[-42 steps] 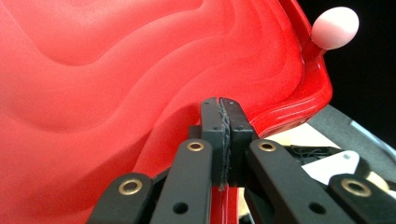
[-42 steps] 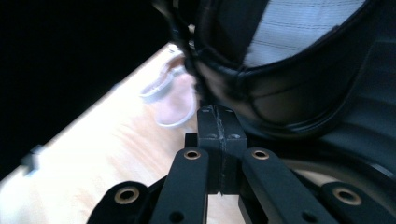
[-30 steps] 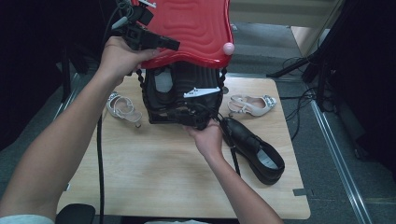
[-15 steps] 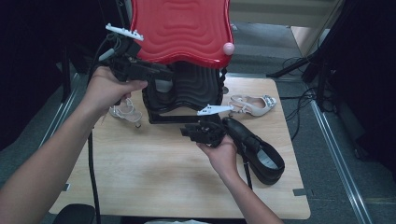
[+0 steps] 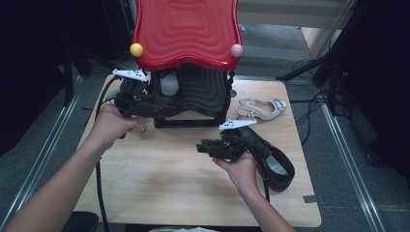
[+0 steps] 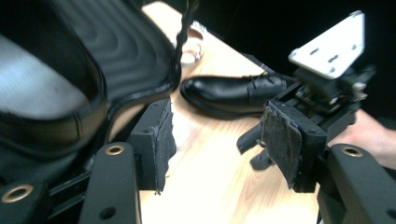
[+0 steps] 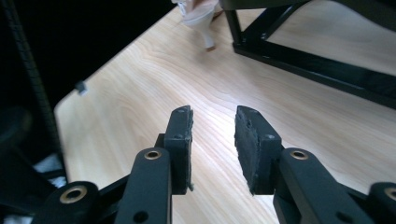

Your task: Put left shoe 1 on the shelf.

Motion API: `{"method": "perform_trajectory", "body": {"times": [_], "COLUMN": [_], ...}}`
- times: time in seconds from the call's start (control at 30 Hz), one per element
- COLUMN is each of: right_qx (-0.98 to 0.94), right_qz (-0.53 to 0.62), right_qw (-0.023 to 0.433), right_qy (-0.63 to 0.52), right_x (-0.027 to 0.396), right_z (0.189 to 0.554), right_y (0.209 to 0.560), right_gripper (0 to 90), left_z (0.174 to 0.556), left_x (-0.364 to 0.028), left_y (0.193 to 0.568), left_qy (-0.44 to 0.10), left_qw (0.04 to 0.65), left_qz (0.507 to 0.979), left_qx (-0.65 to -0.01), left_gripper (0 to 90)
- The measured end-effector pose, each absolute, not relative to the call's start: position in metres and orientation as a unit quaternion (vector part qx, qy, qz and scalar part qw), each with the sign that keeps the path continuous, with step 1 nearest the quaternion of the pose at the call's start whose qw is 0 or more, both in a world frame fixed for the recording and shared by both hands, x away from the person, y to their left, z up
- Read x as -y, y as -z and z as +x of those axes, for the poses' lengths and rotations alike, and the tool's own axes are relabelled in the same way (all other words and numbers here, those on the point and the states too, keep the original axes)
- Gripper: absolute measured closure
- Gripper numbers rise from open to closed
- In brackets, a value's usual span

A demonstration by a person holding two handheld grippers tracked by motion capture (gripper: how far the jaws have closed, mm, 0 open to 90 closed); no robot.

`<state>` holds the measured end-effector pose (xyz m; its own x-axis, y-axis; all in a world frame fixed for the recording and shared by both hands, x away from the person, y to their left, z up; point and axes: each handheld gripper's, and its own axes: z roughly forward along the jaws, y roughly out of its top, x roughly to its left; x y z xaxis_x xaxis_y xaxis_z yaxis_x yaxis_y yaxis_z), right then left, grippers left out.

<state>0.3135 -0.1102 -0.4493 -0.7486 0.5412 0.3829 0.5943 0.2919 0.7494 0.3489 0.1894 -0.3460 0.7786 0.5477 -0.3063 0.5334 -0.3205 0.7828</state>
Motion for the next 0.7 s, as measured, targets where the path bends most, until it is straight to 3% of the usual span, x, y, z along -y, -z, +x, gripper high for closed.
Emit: {"method": "perform_trajectory", "body": {"times": [0.07,0.47,0.57,0.7], "right_qx": [0.802,0.801,0.805,0.816], "right_qz": [-0.357,-0.342,-0.352,-0.341], "right_qw": [0.009,0.011,0.015,0.011], "right_qy": [0.478,0.491,0.477,0.466], "right_x": [0.112,0.137,0.145,0.153], "right_z": [0.308,0.295,0.294,0.290], "right_y": [0.450,0.456,0.456,0.456], "right_gripper": [67.3,60.3,53.8,55.7], "left_z": [0.347,0.329,0.324,0.317], "left_x": [-0.190,-0.186,-0.186,-0.185], "left_y": [0.354,0.401,0.410,0.421], "left_qy": [-0.005,0.008,0.013,0.017], "left_qw": [0.479,0.463,0.460,0.455], "left_qz": [0.812,0.820,0.820,0.822], "left_qx": [-0.333,-0.337,-0.340,-0.341], "left_gripper": [43.1,41.8,41.4,41.2]}}
